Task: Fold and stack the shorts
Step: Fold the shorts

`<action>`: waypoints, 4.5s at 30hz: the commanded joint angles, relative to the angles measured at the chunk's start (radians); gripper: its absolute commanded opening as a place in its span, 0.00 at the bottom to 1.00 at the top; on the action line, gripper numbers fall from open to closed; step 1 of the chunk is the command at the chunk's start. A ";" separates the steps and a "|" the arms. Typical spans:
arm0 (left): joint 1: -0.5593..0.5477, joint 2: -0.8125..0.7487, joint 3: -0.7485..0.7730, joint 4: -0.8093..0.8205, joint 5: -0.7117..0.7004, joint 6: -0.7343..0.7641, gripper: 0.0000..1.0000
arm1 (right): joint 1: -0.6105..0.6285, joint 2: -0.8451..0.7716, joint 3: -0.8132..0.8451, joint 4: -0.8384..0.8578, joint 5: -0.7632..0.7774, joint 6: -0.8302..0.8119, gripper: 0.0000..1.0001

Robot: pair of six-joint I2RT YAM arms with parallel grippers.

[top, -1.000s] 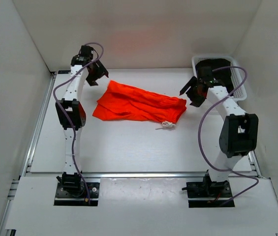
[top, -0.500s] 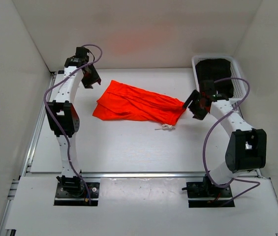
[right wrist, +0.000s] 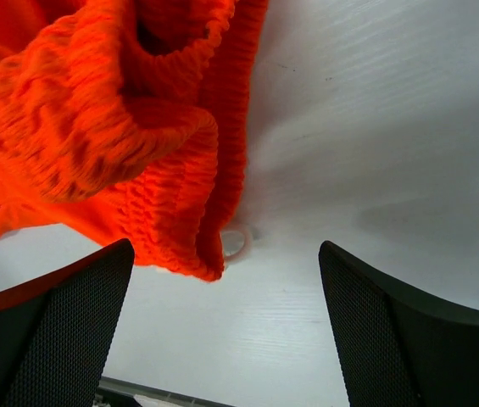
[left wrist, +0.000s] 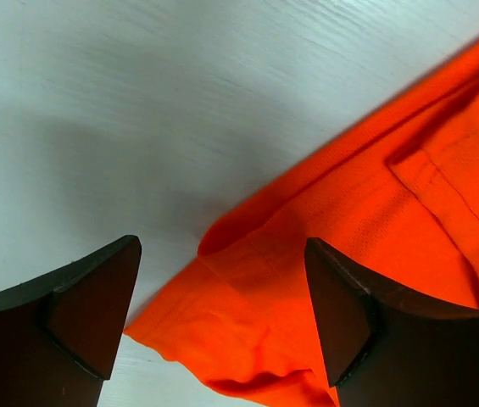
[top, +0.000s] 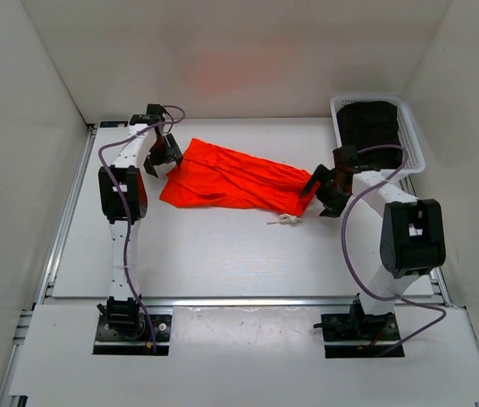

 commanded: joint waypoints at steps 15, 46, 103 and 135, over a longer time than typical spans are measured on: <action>-0.003 -0.020 0.014 0.018 -0.024 0.005 0.10 | 0.050 0.117 0.022 0.102 -0.100 0.055 0.63; -0.029 -0.044 -0.064 0.043 -0.071 0.006 0.52 | 0.081 0.077 0.040 0.053 -0.045 0.012 0.00; 0.017 -0.160 -0.070 0.029 -0.070 0.040 0.10 | 0.081 0.016 -0.010 0.034 -0.023 0.003 0.00; 0.047 -0.195 -0.151 0.049 0.070 0.040 0.10 | 0.081 -0.003 -0.010 0.025 -0.023 0.003 0.00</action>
